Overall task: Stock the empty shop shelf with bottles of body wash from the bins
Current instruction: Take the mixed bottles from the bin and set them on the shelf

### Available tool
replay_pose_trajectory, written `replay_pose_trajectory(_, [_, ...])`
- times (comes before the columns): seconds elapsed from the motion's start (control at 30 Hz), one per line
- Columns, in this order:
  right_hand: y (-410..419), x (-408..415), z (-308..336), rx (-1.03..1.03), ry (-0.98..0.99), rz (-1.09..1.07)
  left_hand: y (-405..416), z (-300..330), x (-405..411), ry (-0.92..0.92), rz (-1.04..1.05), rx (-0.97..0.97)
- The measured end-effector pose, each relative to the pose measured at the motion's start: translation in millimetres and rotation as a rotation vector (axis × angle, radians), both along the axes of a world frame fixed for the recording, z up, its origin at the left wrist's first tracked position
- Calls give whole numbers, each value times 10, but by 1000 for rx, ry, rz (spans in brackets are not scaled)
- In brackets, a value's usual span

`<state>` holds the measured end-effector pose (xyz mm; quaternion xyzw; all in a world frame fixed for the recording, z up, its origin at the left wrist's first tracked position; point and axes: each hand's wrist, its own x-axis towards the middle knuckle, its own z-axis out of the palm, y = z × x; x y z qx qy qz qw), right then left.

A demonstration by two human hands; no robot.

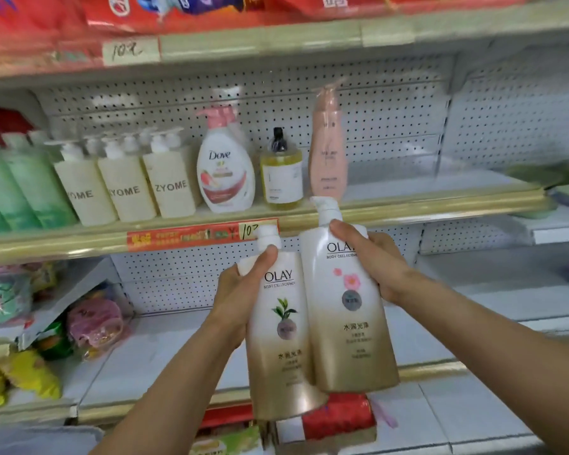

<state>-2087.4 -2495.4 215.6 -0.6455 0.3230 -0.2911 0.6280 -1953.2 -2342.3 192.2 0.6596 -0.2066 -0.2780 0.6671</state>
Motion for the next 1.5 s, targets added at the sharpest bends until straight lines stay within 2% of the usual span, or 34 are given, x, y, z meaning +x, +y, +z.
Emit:
replay_pose_trajectory(0.27, [-1032,-222,521,-128,21,-23,-840,338,-242,-42,-35,-69])
replay_pose_trajectory(0.47, [-1852,-138,948,-160,76,-21,-1312,559,-298,-38,33,-135])
replay_pose_trajectory(0.73, [-2656,211,1350,-114,-59,-84,-1635,638,-340,-14,120,-165])
replay_pose_trajectory(0.87, [-2808,416,1442,-110,-153,-132,-1675,651,-366,7,150,-184])
replay_pose_trajectory(1.2, [-3053,847,1355,-488,-398,-64,-1762,714,-373,2,228,-187])
replay_pose_trajectory(1.5, [-3365,870,1275,-524,-325,114,-1959,745,-344,0,210,-209])
